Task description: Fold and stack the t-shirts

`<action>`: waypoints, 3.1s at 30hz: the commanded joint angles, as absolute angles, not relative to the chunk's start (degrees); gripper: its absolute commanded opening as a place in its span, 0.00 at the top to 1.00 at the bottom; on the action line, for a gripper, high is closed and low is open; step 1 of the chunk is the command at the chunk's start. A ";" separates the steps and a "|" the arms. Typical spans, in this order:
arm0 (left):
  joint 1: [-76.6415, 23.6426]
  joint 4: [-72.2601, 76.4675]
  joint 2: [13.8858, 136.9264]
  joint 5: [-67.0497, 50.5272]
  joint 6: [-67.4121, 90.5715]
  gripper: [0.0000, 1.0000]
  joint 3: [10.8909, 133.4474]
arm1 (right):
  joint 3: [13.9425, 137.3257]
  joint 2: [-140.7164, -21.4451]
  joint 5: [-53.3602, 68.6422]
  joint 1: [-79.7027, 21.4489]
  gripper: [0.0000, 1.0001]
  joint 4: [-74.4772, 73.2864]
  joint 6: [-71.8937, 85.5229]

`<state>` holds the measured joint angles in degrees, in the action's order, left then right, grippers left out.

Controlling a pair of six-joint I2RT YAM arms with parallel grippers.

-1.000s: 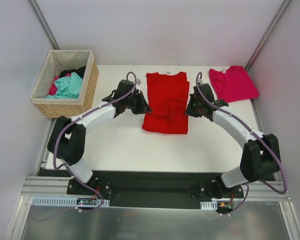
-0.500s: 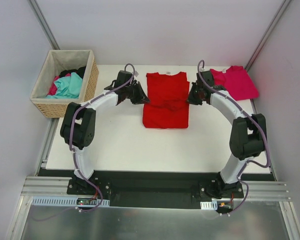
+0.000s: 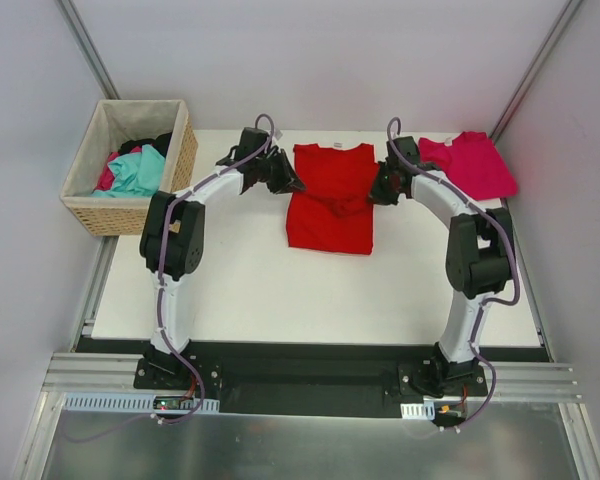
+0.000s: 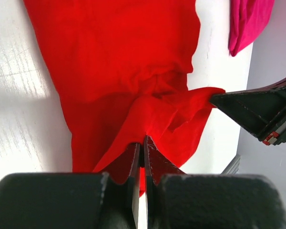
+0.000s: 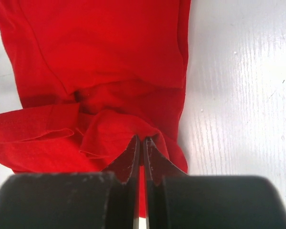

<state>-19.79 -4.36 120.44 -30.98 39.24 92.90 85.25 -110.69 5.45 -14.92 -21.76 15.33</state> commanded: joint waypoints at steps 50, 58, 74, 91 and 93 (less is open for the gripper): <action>-28.21 10.99 106.70 -28.03 42.72 0.02 66.53 | 64.50 -93.61 -2.98 -24.70 0.17 -14.58 11.34; -27.95 10.20 104.33 -28.83 42.63 0.02 67.24 | 68.99 -89.83 -2.55 -24.87 0.17 -19.60 10.72; -26.19 10.64 106.08 -27.25 41.66 0.03 63.02 | 65.04 -95.62 -1.49 -26.19 0.18 -15.38 13.80; -26.63 -38.39 107.03 2.89 26.91 0.07 89.02 | 71.80 -95.88 -23.28 -26.72 0.17 -31.89 5.80; -26.81 -40.95 109.84 6.04 25.67 0.08 90.35 | 72.07 -96.76 -25.39 -26.98 0.17 -32.60 5.28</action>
<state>-26.28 -26.76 107.24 -4.97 31.40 86.94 69.63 -96.31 -18.22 -26.35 -27.73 7.81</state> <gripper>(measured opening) 0.931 0.830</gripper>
